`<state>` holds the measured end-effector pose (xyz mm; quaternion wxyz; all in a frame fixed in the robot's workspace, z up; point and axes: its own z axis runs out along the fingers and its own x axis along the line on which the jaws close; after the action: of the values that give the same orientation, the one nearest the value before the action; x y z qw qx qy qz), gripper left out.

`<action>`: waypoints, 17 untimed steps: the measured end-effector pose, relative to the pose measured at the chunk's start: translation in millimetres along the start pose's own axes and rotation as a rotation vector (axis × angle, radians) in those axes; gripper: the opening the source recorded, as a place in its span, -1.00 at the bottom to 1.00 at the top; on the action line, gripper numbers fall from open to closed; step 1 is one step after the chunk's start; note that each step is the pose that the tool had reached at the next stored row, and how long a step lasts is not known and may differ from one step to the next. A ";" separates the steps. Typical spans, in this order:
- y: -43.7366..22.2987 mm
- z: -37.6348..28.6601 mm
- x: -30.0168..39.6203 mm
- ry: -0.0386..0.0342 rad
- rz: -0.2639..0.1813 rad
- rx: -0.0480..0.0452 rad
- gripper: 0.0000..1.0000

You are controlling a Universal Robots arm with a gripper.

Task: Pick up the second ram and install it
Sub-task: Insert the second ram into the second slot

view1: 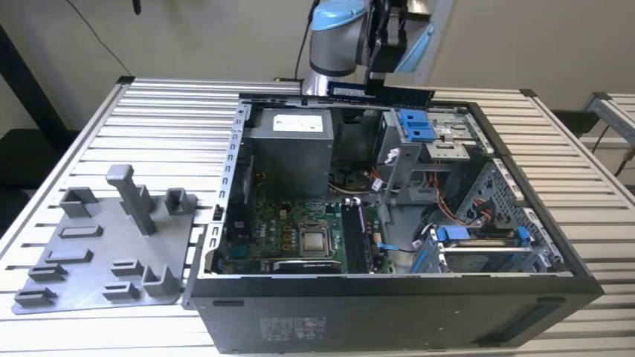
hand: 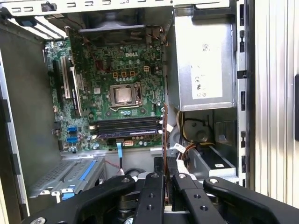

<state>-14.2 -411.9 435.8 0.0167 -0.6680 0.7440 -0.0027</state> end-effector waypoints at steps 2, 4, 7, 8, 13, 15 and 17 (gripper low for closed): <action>0.0 0.0 0.0 0.0000 0.000 0.0000 -0.73; 0.0 0.0 0.0 0.0001 0.004 0.0001 -0.73; 0.0 0.2 0.0 0.0010 0.043 0.0009 -0.73; 0.0 0.2 0.0 0.0016 0.060 0.0012 -0.73; 0.0 0.5 0.0 0.0035 0.134 0.0028 -0.73; 0.0 0.6 0.0 0.0043 0.164 0.0035 -0.73; 0.0 0.7 0.0 0.0050 0.193 0.0041 -0.73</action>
<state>-14.2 -411.9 435.1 0.0164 -0.5932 0.8048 -0.0042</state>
